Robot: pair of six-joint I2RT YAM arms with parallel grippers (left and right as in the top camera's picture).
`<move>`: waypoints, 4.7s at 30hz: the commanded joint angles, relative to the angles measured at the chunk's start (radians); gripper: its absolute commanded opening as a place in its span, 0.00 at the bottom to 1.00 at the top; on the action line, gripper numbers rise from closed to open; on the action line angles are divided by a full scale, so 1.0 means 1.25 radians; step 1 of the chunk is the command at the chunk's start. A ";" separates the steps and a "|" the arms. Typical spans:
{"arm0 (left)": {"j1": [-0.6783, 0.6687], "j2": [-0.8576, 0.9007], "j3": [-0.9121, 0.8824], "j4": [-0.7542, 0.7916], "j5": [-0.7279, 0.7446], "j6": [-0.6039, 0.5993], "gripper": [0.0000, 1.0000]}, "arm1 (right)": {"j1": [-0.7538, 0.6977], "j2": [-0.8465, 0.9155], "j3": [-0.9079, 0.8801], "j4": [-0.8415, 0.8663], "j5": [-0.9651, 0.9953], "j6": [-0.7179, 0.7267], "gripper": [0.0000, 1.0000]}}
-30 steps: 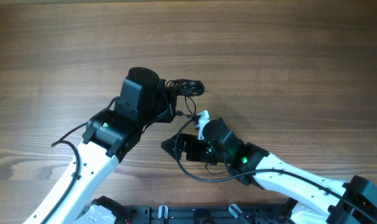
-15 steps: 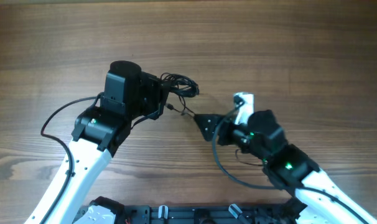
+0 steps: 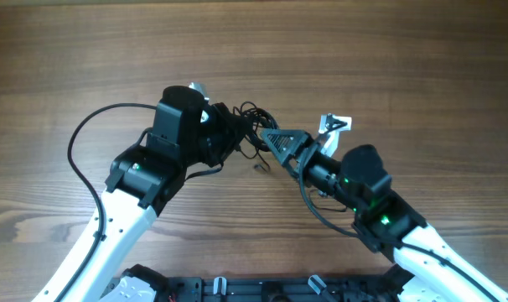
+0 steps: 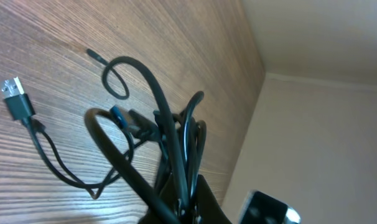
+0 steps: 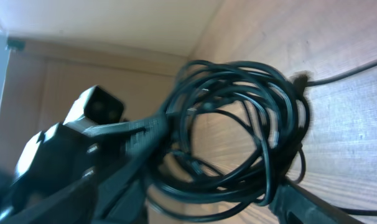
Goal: Untangle cables
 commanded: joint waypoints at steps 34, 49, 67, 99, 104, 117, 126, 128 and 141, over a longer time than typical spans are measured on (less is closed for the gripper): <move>0.032 -0.010 0.009 -0.259 -0.169 -0.048 1.00 | -0.337 0.105 0.003 0.289 -0.572 -0.298 0.04; 0.181 -0.005 0.009 -0.067 0.166 0.593 0.95 | -0.338 0.165 0.003 0.295 -0.726 -0.511 0.04; 0.267 0.010 0.010 -0.097 0.426 0.881 0.74 | -0.338 0.277 0.003 0.306 -0.747 -0.464 0.04; 0.063 0.157 0.009 -0.122 -0.154 0.581 0.68 | -0.338 0.279 0.003 0.378 -0.892 -0.423 0.05; 0.063 0.158 0.009 -0.164 -0.154 0.581 0.69 | -0.338 0.279 0.003 0.380 -0.829 -0.397 0.05; 0.106 0.158 0.009 -0.434 -0.432 0.428 0.67 | -0.340 0.279 0.003 0.588 -0.813 -0.294 0.05; 0.131 0.158 0.009 -0.500 -0.451 0.316 0.71 | -0.340 0.279 0.003 0.588 -0.764 -0.277 0.05; 0.147 0.158 0.009 -0.518 -0.473 0.234 0.77 | -0.340 0.279 0.003 0.587 -0.764 -0.277 0.04; 0.178 0.160 0.009 -0.237 -0.016 0.155 1.00 | -0.339 0.279 0.003 0.539 -0.783 -0.279 0.05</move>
